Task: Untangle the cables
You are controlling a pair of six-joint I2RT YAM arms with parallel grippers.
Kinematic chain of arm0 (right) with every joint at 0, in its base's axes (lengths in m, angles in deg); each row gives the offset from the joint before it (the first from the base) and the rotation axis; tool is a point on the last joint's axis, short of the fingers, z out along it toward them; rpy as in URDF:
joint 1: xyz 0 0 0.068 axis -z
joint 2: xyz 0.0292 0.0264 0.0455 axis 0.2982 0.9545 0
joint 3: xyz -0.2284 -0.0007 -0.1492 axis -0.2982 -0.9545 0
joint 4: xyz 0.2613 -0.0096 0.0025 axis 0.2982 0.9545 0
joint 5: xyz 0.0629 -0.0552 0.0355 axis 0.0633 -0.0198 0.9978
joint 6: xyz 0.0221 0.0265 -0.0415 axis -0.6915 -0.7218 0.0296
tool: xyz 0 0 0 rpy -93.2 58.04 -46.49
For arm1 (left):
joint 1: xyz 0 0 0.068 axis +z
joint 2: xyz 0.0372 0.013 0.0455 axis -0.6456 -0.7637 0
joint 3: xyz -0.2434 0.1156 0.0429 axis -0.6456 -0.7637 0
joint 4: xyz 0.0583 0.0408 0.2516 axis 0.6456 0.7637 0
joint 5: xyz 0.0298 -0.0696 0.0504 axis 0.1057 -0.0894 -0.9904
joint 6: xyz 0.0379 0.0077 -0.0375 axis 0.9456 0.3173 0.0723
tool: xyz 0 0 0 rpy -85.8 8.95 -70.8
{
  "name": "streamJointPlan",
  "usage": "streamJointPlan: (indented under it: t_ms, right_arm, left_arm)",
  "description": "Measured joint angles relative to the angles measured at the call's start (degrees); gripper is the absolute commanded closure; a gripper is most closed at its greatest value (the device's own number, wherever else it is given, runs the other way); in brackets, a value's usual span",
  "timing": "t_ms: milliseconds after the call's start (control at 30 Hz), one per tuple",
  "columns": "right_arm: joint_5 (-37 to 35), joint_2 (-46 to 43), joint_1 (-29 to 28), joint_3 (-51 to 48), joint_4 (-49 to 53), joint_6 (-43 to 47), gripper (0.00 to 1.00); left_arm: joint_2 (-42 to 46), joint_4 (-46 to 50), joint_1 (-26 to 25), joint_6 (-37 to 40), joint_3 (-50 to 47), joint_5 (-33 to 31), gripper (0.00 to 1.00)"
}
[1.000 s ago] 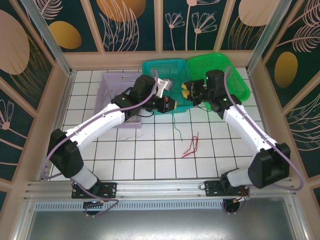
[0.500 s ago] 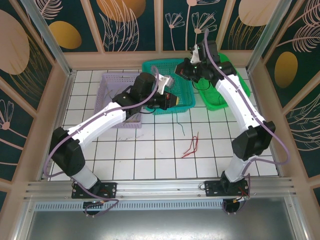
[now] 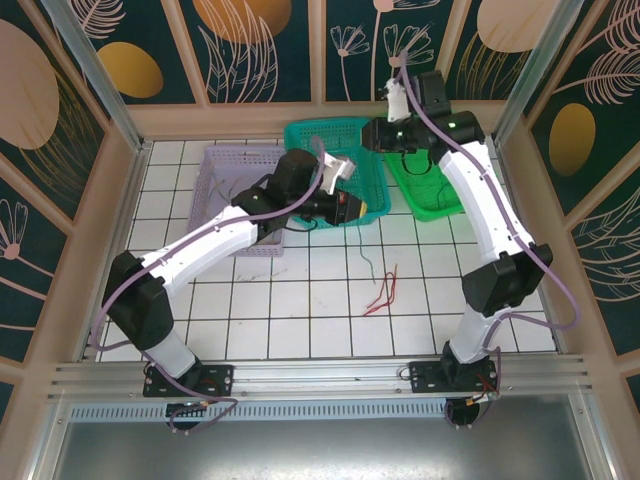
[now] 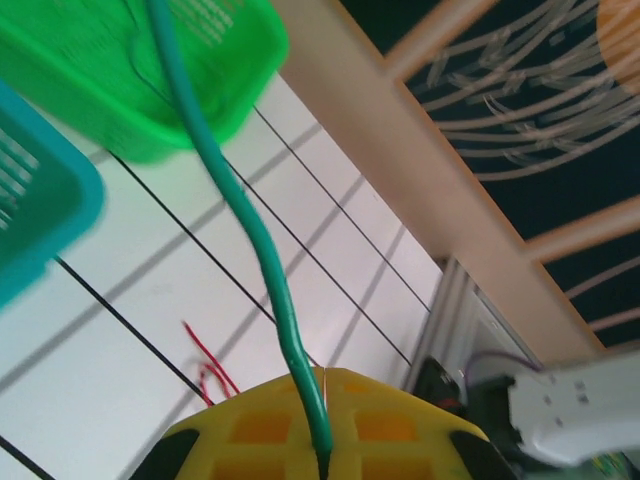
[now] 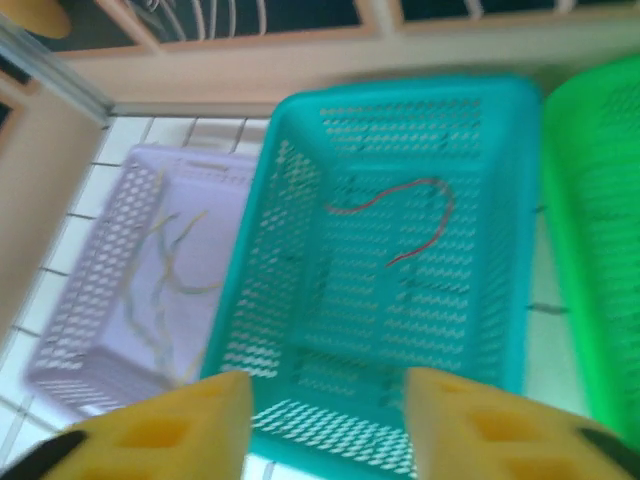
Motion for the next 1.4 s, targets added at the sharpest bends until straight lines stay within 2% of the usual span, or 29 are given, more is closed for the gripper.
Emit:
streamJointPlan:
  t_ms: [100,233,333,433,533,667,767,933,1267,1333,1400]
  right_arm:
    - [-1.03,-2.62,2.36,-0.26,-1.09,-2.86,0.37]
    - [-3.56,-7.56,4.28,-0.44,-1.05,-9.90,0.36]
    - [-5.90,-13.57,4.26,-5.42,-1.16,-16.90,0.38]
    - [-7.65,-21.68,2.49,-15.80,-1.99,-24.41,0.39]
    - [-7.17,-27.76,-1.73,-25.05,-2.86,-32.39,0.39]
    - [-4.07,-29.64,-6.64,-34.14,-7.04,-43.50,0.39]
    - [-1.55,-29.09,-7.50,-40.74,-11.17,-50.84,0.41]
    - [0.28,-26.25,-7.52,-42.80,-14.93,-56.61,0.52]
    - [3.08,-24.02,-8.48,-42.80,-19.15,-58.58,0.72]
    - [3.34,-24.02,-9.20,-42.82,-19.17,-58.40,0.81]
    - [3.48,-24.02,-9.84,-43.12,-19.15,-58.01,0.98]
  left_arm:
    - [-0.46,0.37,-0.61,-1.27,0.00,0.98,1.00]
    - [-1.01,1.22,-0.44,-2.21,0.13,0.13,1.00]
    - [-1.49,2.08,-0.44,-2.51,0.46,-1.53,1.00]
    - [-1.53,2.67,-0.44,-2.80,0.52,-3.32,1.00]
    - [-1.55,2.86,-0.44,-3.17,0.72,-4.74,1.00]
    - [-1.75,2.82,-0.42,-3.19,1.62,-5.70,1.00]
    - [-1.97,2.86,-0.42,-3.19,2.12,-5.68,1.00]
    - [-2.08,2.86,-0.42,-3.17,2.25,-5.68,1.00]
    - [-2.21,3.34,-0.42,-3.10,2.69,-5.70,1.00]
    - [-2.34,3.56,-0.42,-3.06,2.95,-5.68,1.00]
    - [-2.40,3.72,-0.37,-2.89,3.19,-5.68,1.00]
